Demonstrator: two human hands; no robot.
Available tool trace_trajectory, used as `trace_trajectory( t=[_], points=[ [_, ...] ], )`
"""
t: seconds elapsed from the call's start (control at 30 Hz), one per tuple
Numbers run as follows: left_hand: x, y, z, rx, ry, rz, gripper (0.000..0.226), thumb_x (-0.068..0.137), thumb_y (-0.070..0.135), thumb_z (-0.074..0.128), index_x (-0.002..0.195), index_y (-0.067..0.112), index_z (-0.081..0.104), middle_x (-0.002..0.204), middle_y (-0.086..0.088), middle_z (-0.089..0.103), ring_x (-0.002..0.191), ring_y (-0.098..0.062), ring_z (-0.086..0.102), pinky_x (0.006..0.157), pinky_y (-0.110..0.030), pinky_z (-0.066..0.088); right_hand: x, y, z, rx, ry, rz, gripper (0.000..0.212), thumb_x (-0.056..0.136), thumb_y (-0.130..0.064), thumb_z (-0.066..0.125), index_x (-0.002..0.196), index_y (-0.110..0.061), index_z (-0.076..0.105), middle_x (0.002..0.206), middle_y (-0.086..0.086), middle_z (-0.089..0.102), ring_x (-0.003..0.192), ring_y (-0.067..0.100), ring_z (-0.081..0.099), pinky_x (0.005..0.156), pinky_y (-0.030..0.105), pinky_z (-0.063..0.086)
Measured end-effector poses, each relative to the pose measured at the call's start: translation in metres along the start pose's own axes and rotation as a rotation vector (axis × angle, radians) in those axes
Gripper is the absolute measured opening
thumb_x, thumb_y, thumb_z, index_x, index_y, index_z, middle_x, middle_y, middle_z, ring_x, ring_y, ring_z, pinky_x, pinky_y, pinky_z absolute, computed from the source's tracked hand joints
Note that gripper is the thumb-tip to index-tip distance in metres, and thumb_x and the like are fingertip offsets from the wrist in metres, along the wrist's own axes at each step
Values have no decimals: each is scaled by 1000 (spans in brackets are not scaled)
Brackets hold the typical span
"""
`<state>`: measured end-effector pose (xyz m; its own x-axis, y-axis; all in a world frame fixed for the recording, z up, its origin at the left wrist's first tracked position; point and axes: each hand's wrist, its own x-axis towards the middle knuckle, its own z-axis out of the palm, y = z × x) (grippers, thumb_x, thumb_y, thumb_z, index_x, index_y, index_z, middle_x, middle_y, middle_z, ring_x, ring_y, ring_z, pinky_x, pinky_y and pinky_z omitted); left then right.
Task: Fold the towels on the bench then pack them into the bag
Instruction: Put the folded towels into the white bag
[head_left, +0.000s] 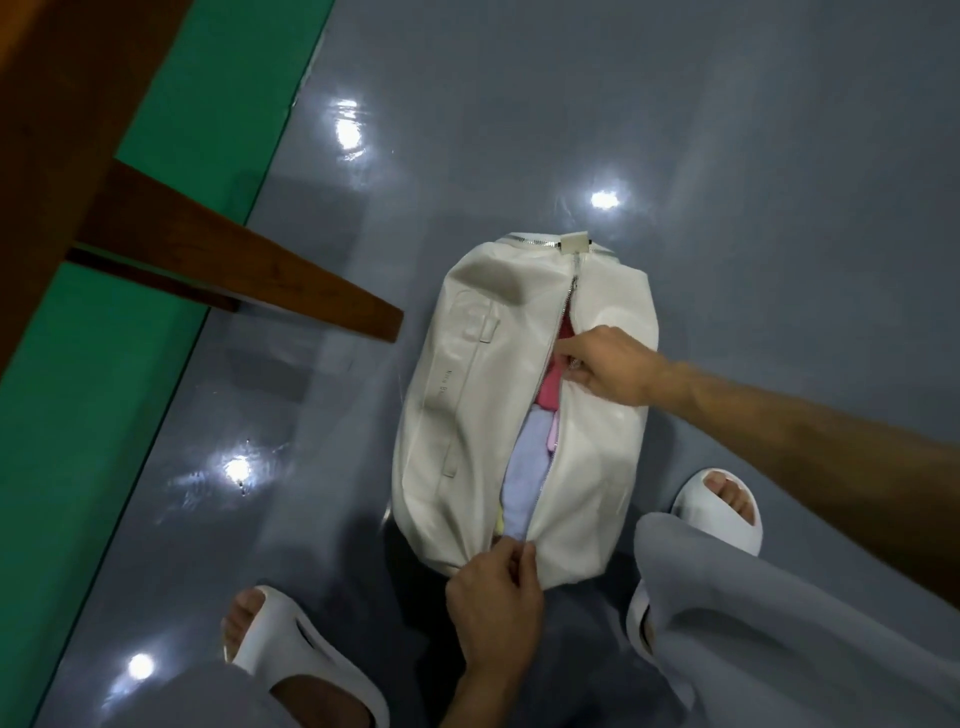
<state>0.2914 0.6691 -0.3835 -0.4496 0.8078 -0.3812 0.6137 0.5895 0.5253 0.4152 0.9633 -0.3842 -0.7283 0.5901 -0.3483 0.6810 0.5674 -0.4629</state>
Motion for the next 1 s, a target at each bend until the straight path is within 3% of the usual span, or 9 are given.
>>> trace_trajectory(
  t=[0.1, 0.2, 0.3, 0.43, 0.63, 0.73, 0.83, 0.93, 1.0],
  points=[
    [10, 16, -11, 149, -81, -71, 50, 88, 59, 60, 60, 21, 46, 57, 4, 59, 57, -14, 60, 58, -34, 51, -9, 1, 1, 88, 82, 22, 11, 86, -4, 66, 83, -11, 58, 75, -5, 62, 68, 21, 57, 65, 34, 44],
    [29, 42, -16, 141, -59, 102, 50, 87, 74, 55, 73, 27, 65, 68, 7, 69, 67, -10, 65, 60, -26, 44, -13, -2, -11, 131, -17, 33, 11, 82, -2, 66, 86, -13, 68, 79, -5, 63, 67, 14, 54, 67, 24, 41],
    [48, 51, -11, 60, -179, 233, 39, 93, 58, 62, 73, 25, 67, 65, 9, 67, 65, -8, 59, 61, -21, 38, -5, -3, -27, 49, -228, -2, 14, 80, -7, 72, 92, -11, 79, 87, -6, 70, 65, 3, 52, 65, 9, 39],
    [56, 24, 6, -488, -191, -25, 33, 91, 30, 76, 66, 17, 59, 58, 7, 59, 57, -6, 53, 61, -26, 45, 9, -2, -43, 59, -137, -43, 7, 80, -13, 80, 87, -14, 80, 83, -4, 76, 70, 10, 60, 69, 17, 43],
    [60, 38, 9, -411, -116, -59, 25, 85, 41, 79, 75, 25, 64, 69, 11, 67, 68, -7, 64, 69, -33, 57, 8, -2, -26, 34, -93, -10, 10, 79, -14, 77, 87, -18, 81, 84, -4, 77, 76, 19, 68, 74, 34, 54],
    [82, 73, -2, -495, -202, -24, 38, 74, 56, 84, 95, 32, 65, 85, 13, 70, 80, -2, 66, 73, -19, 56, 6, 0, -34, 80, -119, -8, 9, 80, -10, 78, 88, -12, 80, 83, -3, 75, 71, 12, 60, 72, 26, 49],
    [113, 94, 7, -394, -294, 42, 48, 65, 70, 80, 82, 26, 69, 75, 9, 70, 70, -8, 67, 68, -28, 60, 3, -6, -44, 91, -178, -17, 9, 82, -10, 76, 90, -12, 77, 80, -7, 70, 72, 10, 60, 68, 16, 44],
    [133, 97, 21, -462, -504, -71, 45, 71, 58, 85, 97, 21, 78, 86, 8, 78, 81, -12, 74, 84, -39, 63, 2, -4, -58, 76, -228, -29, 6, 82, -12, 77, 88, -13, 78, 81, -4, 73, 75, 12, 63, 71, 24, 50],
    [137, 93, 28, -525, -595, -156, 42, 86, 44, 81, 109, 10, 74, 95, 3, 75, 83, -12, 70, 80, -24, 60, 3, -2, -58, 57, -226, -24, 5, 81, -14, 79, 87, -14, 79, 80, -4, 74, 71, 8, 61, 68, 20, 49]
  ],
)
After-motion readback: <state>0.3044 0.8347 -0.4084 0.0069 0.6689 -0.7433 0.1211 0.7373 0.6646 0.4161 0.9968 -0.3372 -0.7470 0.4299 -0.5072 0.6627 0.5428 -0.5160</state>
